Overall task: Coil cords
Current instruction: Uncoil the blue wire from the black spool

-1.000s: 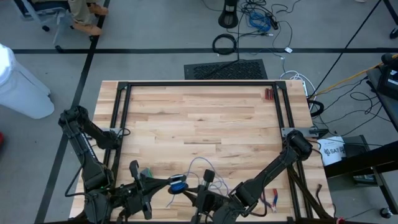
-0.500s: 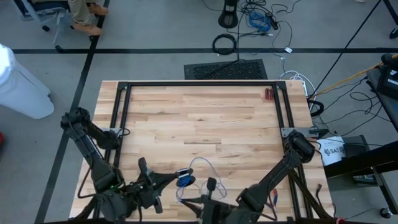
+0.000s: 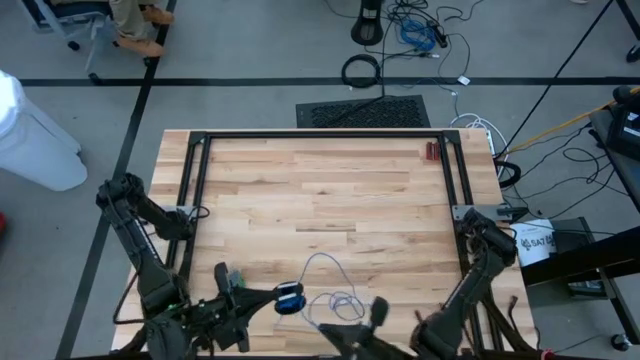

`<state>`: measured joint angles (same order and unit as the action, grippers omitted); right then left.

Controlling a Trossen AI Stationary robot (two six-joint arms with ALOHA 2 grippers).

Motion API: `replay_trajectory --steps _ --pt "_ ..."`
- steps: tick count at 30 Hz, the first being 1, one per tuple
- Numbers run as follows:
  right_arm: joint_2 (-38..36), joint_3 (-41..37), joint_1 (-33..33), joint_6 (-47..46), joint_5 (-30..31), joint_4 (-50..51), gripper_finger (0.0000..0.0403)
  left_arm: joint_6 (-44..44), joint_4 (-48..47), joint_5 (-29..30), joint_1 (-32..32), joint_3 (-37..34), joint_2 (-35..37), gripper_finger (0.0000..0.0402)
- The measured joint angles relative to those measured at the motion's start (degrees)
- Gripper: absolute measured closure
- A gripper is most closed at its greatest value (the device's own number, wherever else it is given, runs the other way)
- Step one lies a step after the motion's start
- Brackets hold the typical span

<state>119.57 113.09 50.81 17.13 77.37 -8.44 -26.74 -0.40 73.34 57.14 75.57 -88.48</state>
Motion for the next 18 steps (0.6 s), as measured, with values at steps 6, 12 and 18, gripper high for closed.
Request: replay_trajectory --steps 6,12,18 --pt "0.0 0.4 2.4 5.5 10.1 0.1 0.0403 -2.1 1.9 0.0 2.4 0.0 1.0 0.0401" --pt "0.0 0.4 2.6 8.0 12.6 0.1 0.0403 -6.3 6.0 0.0 4.5 0.0 1.2 0.0401" --pt "0.0 0.4 2.5 9.1 12.6 2.0 0.0403 -9.7 9.7 0.0 6.2 0.0 1.2 0.0401"
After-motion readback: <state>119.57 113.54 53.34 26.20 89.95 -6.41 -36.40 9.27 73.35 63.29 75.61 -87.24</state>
